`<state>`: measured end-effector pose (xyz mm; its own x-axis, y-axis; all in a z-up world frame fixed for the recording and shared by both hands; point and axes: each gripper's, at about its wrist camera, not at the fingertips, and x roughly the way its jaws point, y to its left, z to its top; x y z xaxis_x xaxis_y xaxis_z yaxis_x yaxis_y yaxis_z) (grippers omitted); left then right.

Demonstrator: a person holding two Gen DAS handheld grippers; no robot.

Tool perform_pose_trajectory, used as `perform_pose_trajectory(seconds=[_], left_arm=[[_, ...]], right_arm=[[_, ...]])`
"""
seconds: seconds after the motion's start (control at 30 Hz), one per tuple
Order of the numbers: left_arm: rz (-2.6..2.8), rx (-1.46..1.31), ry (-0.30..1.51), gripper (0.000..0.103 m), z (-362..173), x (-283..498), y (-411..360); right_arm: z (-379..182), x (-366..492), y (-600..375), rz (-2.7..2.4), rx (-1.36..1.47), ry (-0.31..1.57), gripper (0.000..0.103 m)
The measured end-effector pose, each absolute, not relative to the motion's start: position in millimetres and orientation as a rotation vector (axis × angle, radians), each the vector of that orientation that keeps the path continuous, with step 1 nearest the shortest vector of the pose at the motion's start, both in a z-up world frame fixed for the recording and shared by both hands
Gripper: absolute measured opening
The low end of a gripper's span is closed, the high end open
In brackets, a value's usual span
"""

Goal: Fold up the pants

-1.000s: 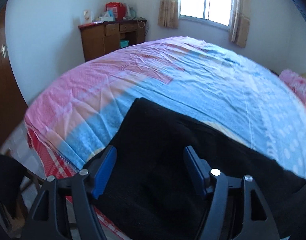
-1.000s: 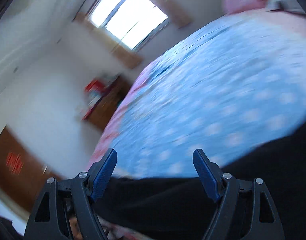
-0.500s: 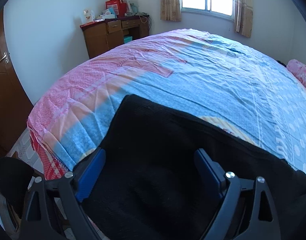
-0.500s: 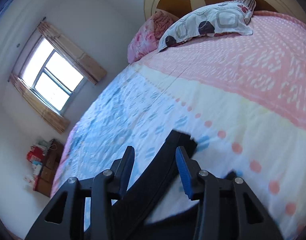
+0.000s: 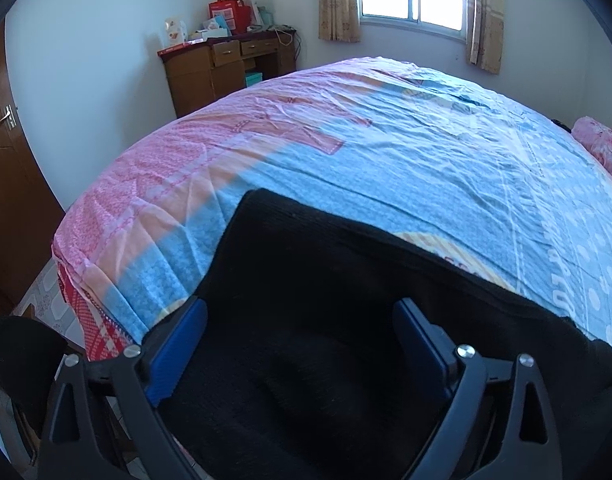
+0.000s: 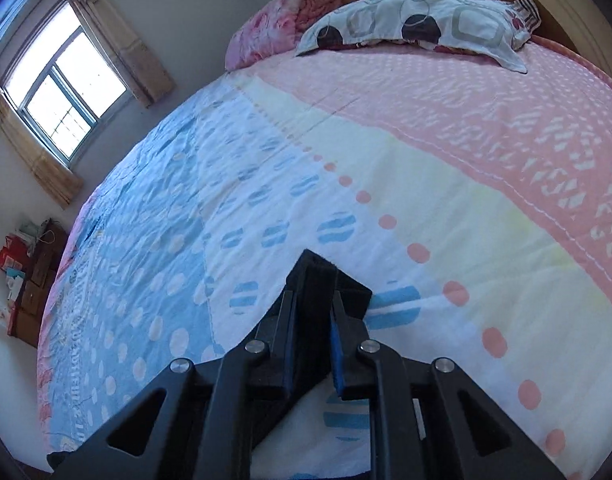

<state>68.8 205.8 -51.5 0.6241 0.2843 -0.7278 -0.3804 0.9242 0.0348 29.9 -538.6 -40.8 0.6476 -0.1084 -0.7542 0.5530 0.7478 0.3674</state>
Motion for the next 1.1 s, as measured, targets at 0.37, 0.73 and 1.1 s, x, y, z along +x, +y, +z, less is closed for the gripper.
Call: perform_pose_trajectory(seconds=[0.37,0.73,1.1], left_arm=[[0.349,-0.168,0.815,0.098,-49,68,210],[0.314,-0.168,0.816,0.101,-49,71,210],[0.332,-0.151,0.827,0.101,-51,74,209]], right_arm=[[65,-4,-525,-0.173,0.753,0.554,0.009],[-3,-145,-544,-0.252,0.866,0.695,0.009],[-15,-184,-547,-0.169,0.928,0.593,0.009]])
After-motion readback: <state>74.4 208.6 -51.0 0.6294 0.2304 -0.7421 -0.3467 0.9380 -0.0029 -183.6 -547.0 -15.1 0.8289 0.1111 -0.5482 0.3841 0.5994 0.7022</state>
